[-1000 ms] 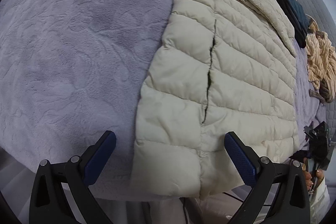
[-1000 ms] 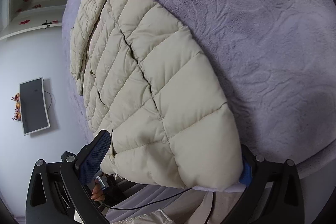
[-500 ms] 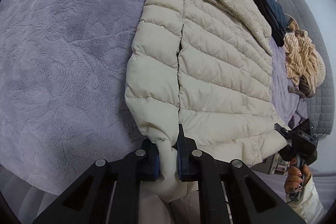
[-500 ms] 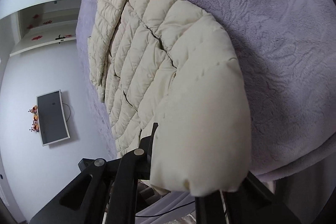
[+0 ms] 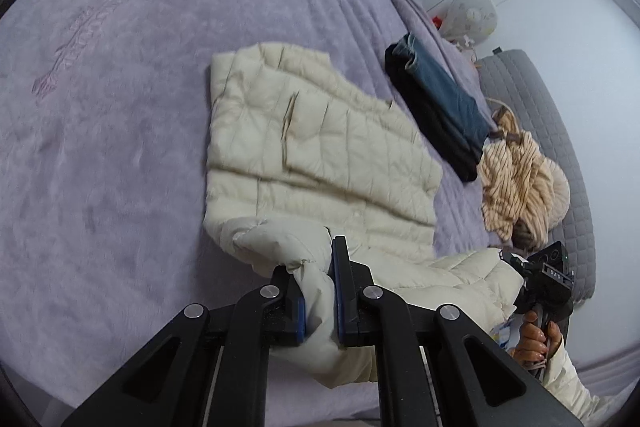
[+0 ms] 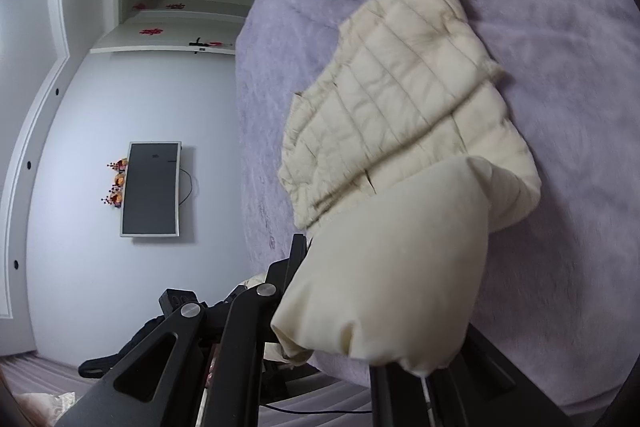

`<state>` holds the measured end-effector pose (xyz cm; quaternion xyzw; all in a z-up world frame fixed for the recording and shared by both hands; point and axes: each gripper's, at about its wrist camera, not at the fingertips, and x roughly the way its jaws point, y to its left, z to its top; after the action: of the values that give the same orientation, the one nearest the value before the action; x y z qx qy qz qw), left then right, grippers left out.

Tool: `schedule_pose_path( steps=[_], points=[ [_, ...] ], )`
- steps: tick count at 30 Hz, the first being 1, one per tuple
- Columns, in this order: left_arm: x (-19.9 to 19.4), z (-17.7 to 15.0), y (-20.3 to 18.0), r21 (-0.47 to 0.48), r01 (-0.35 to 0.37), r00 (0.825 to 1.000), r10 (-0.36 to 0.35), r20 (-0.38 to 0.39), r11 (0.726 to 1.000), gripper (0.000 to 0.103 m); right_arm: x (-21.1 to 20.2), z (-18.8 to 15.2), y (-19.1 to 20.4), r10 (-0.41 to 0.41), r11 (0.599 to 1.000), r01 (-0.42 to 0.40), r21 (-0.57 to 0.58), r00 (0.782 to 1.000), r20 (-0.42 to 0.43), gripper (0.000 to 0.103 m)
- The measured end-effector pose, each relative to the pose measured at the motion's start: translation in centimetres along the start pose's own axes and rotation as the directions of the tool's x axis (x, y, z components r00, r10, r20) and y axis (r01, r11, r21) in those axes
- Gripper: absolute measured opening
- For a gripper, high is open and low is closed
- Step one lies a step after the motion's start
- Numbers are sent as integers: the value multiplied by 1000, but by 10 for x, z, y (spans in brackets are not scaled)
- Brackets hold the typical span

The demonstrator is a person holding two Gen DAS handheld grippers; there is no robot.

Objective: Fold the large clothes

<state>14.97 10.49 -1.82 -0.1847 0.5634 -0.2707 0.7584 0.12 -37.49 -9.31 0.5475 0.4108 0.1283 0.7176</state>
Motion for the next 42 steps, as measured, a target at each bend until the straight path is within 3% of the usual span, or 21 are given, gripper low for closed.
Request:
schedule_pose_path(
  steps=[8,15,22,29,30,31,32,33,34,36,42],
  points=[
    [43,101,-26,29,-84,992,81,95,996,12,41,112,38,0,997,-2,-78,1000,-29,11],
    [114,154,-3,-2,-166,984,165,63,986,12,99,186,16,-89,995,87,-46,995,-53,11],
    [170,172,23,9,-245,969,245,-13,969,12,143,218,-24,-148,989,149,20,987,-61,11],
    [170,174,19,63,-293,956,293,0,954,16,156,224,-26,-184,983,184,-4,982,-47,13],
    [168,174,16,79,-299,954,300,6,951,20,156,225,-24,-186,983,186,-9,981,-45,17],
    [165,173,13,92,-310,951,310,14,946,47,155,225,-23,-190,982,190,-12,981,-43,27],
    [161,174,9,103,-335,942,333,31,937,92,154,226,-21,-193,981,192,-15,981,-38,34],
    [156,173,6,113,-383,924,376,75,917,103,154,228,-19,-192,981,191,-18,981,-32,53],
    [149,173,2,129,-413,909,398,127,902,103,152,228,-17,-193,981,193,-23,981,-21,68],
    [144,176,0,140,-420,906,404,127,897,103,147,231,-11,-196,980,196,-32,981,-4,69],
    [124,177,-2,119,-471,875,445,192,874,103,124,232,4,-218,974,222,-51,973,72,69]
  ],
)
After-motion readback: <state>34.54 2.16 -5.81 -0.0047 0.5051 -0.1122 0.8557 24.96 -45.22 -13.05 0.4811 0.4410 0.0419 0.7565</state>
